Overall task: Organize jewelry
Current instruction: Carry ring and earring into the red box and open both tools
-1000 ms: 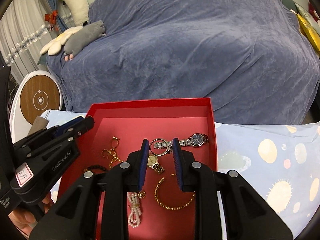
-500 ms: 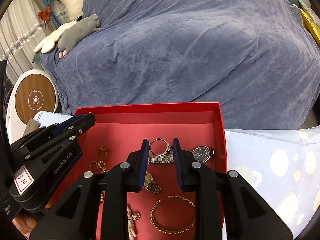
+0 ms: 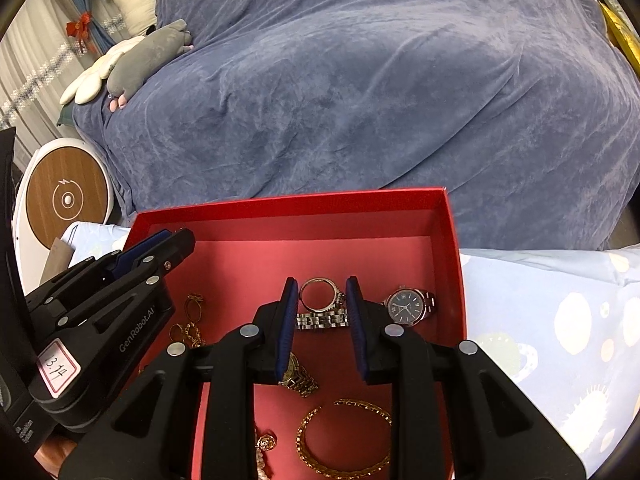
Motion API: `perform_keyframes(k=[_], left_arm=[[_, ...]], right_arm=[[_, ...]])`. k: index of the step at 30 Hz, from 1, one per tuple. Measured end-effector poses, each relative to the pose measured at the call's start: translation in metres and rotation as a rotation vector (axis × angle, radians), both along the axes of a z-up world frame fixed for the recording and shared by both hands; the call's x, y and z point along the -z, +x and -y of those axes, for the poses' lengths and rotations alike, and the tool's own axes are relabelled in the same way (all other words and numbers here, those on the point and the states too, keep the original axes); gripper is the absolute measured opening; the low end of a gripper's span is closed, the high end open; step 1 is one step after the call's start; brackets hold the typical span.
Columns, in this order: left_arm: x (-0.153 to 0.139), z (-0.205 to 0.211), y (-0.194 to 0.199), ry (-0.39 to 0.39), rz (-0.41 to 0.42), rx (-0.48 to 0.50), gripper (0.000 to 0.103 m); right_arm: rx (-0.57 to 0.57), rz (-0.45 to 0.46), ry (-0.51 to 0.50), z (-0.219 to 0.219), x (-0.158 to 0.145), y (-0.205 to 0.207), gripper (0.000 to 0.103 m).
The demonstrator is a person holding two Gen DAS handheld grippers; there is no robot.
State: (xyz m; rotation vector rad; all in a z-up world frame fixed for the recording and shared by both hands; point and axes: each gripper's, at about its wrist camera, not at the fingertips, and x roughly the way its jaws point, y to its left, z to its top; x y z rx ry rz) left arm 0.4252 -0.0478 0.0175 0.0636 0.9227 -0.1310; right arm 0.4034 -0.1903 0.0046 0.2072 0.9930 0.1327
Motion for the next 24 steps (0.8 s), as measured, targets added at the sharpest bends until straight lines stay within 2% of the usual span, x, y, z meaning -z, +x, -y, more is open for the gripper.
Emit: perform_keyframes(k=[5, 11, 24], left_arm=[[0.003, -0.006, 0.001, -0.028, -0.011, -0.017, 0.023], [0.007, -0.012, -0.008, -0.052, -0.036, -0.007, 0.023], [0.015, -0.021, -0.05, -0.074, -0.044, 0.033, 0.023]], right_arm=[[0.002, 0.012, 0.007, 0.0, 0.002, -0.004, 0.025], [-0.005, 0.042, -0.041, -0.009, 0.002, -0.02, 0.026], [0.014, 0.053, 0.018, -0.007, 0.002, -0.067, 0.027]])
